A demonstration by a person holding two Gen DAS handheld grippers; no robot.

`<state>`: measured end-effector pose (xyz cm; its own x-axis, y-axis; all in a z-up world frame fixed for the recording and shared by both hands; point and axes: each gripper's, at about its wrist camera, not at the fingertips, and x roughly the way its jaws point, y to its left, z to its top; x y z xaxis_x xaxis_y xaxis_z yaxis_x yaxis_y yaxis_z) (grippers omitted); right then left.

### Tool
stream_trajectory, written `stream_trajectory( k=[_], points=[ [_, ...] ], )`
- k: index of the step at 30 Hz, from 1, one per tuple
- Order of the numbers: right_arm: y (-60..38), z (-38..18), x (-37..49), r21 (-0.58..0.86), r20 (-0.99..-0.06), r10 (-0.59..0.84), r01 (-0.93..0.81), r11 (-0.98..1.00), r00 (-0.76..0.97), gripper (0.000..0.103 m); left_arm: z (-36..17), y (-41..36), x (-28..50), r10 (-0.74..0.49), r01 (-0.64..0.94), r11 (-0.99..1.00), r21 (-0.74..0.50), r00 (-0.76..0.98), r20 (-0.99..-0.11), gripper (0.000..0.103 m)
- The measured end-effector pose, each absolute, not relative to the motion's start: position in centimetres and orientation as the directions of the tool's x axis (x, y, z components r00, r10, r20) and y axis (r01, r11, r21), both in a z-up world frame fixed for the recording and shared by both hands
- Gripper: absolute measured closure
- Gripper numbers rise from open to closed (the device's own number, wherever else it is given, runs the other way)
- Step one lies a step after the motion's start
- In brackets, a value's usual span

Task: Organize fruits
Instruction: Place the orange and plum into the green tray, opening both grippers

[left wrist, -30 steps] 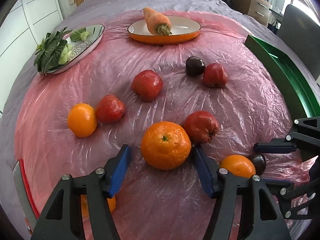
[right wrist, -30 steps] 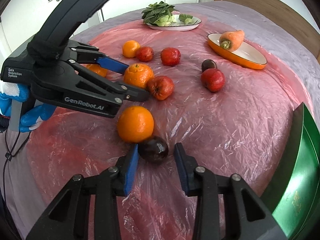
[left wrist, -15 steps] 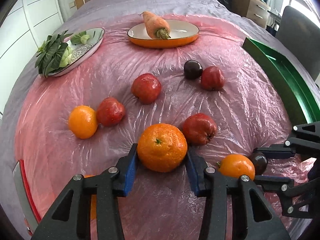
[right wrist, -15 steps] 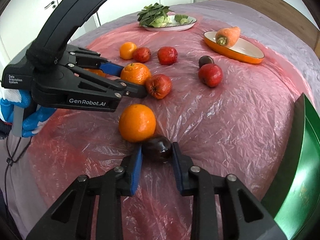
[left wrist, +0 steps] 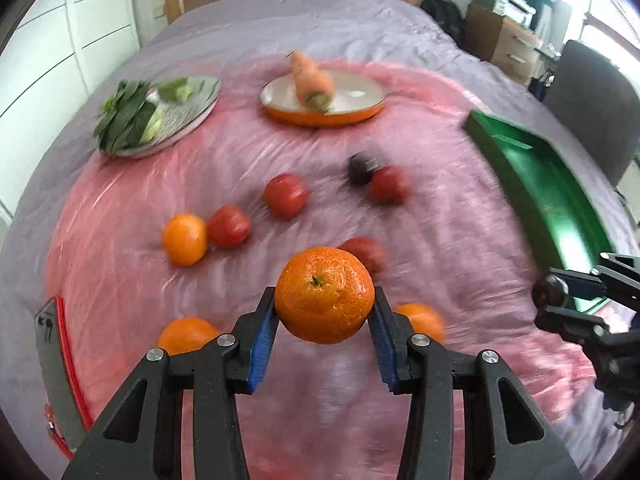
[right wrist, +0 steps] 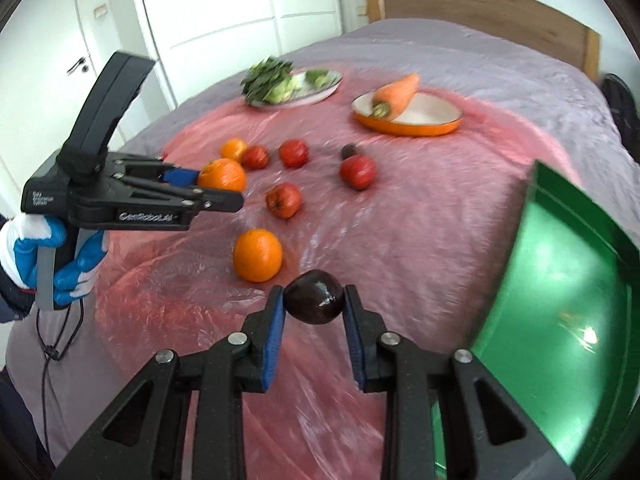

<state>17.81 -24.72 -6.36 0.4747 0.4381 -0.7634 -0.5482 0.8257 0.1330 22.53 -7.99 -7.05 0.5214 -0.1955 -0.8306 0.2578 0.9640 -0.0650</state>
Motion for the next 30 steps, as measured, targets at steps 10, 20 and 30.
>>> stream_trajectory(
  k=[10,20,30],
  points=[
    [-36.1,-3.6,17.4,0.074,-0.756,0.264,-0.322,0.944,0.599,0.102,-3.7,-19.8,21.0,-0.392,0.453,0.875,-0.17,0.458,-0.798,0.064],
    [-44.4,-6.1,18.6,0.064,-0.792,0.109,-0.096,0.993,0.601,0.102,-4.5,-30.0,21.0,-0.427,0.569,0.807,-0.159,0.376,-0.822,0.064],
    [-45.6,-8.6,19.1,0.043,-0.821,0.065,-0.052,0.998,0.568,0.1,-7.3,-32.1,20.5,-0.371,0.568,0.813,-0.128,0.337,-0.865,0.064]
  ],
)
